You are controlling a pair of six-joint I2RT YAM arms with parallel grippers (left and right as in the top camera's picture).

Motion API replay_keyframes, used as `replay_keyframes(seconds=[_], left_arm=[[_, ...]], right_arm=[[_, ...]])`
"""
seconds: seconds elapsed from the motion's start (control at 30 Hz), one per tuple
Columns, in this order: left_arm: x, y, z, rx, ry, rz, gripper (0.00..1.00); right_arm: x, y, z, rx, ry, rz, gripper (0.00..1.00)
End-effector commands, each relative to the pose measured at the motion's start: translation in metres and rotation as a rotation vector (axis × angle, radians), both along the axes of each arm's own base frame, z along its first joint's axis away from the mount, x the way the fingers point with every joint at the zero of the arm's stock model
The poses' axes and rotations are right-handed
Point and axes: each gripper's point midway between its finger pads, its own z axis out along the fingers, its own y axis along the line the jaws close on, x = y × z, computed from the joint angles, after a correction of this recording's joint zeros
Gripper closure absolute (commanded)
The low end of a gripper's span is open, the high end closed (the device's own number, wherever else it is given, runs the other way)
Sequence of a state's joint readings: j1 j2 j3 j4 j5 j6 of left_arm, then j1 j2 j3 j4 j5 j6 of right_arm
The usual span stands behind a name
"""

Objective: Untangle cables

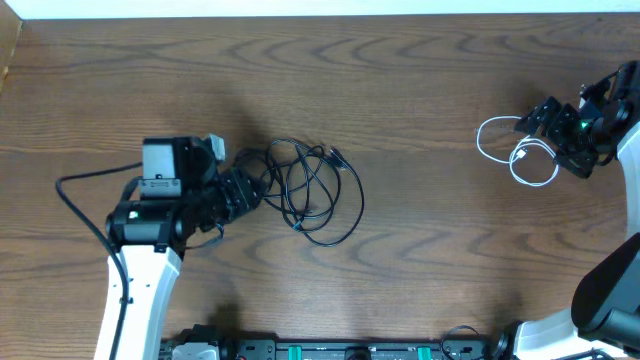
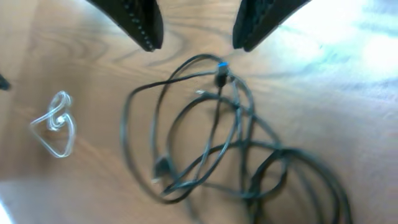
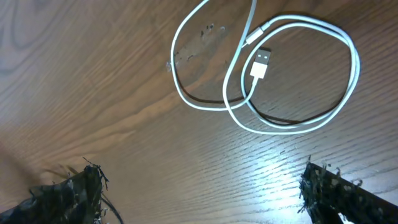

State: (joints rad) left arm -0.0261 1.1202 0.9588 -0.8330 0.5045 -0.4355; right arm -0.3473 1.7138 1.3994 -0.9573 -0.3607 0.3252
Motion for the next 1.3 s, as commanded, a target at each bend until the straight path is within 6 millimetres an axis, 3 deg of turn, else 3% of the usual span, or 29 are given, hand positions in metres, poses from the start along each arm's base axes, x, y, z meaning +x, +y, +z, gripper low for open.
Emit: replay_keyframes(seconds=[0.0, 0.27, 0.57, 0.83, 1.0, 1.03, 1.1, 1.27], left_arm=[[0.0, 0.006, -0.015, 0.121, 0.038, 0.008, 0.5], [0.008, -0.03, -0.046, 0.236, 0.122, -0.05, 0.45], [0.036, -0.08, -0.056, 0.438, 0.138, -0.143, 0.45], [0.018, -0.111, -0.093, 0.486, 0.209, -0.222, 0.45], [0.001, -0.104, -0.12, 0.553, 0.298, -0.253, 0.47], [0.0, -0.099, -0.123, 0.578, 0.313, -0.249, 0.51], [-0.002, -0.086, -0.125, 0.633, 0.331, -0.235, 0.58], [0.005, -0.061, -0.122, 0.727, 0.326, -0.175, 0.58]], right_arm=[[0.002, 0.001, 0.002, 0.001, -0.009, 0.014, 0.01], [0.002, 0.001, 0.002, 0.001, -0.01, 0.014, 0.01], [0.002, 0.001, 0.002, 0.001, -0.01, 0.014, 0.01], [0.002, 0.001, 0.002, 0.001, -0.01, 0.014, 0.01], [0.002, 0.001, 0.002, 0.001, -0.01, 0.014, 0.01], [0.002, 0.001, 0.002, 0.001, -0.01, 0.014, 0.01], [0.002, 0.001, 0.002, 0.001, -0.009, 0.014, 0.01], [0.002, 0.001, 0.002, 0.001, -0.01, 0.014, 0.01]])
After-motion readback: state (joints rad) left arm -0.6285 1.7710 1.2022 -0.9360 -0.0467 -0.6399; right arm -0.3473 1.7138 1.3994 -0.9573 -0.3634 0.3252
